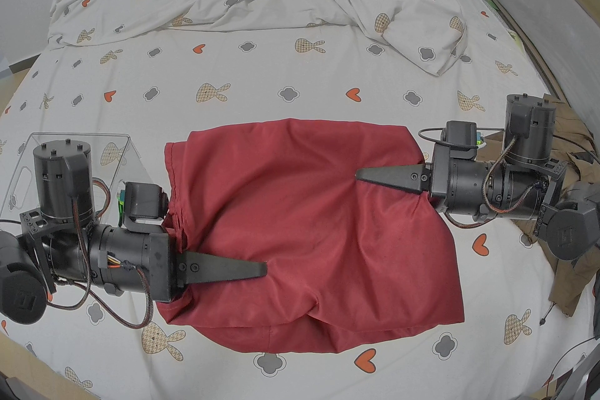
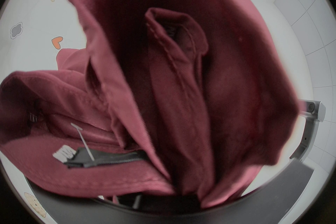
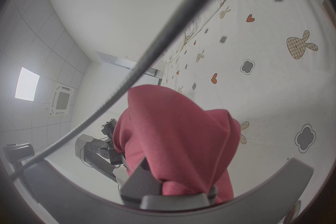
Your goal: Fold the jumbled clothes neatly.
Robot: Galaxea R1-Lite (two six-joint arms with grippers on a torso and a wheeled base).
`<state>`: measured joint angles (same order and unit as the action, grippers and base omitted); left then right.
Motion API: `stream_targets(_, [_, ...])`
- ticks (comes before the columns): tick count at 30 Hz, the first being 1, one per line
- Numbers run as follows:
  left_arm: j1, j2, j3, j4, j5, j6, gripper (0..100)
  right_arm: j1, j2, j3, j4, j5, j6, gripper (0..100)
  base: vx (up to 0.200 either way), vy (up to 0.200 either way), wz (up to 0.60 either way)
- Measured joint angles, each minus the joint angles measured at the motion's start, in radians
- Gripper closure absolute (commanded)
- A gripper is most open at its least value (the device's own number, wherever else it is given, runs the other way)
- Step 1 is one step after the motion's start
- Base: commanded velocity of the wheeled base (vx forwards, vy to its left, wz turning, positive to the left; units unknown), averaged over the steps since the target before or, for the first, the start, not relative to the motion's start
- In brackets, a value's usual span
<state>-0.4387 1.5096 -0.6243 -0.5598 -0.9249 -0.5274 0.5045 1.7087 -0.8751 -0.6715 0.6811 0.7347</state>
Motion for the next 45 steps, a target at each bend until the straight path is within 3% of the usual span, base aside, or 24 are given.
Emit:
stream_targets(9, [0.0,0.0,0.0,0.0,0.0,-0.001,100,0.0,0.0,-0.001,0.0,0.0,0.004,100,0.0,0.0,0.0])
stream_targets(36, [-0.008,0.0,-0.002,0.0,0.0,-0.003,100,0.0,0.0,-0.004,0.0,0.0,0.016,100,0.0,0.2,0.0])
stream_targets(45, [-0.008,-0.006,-0.002,0.0,0.0,-0.001,100,0.0,-0.002,-0.004,0.0,0.0,0.017,100,0.0,0.0,0.0])
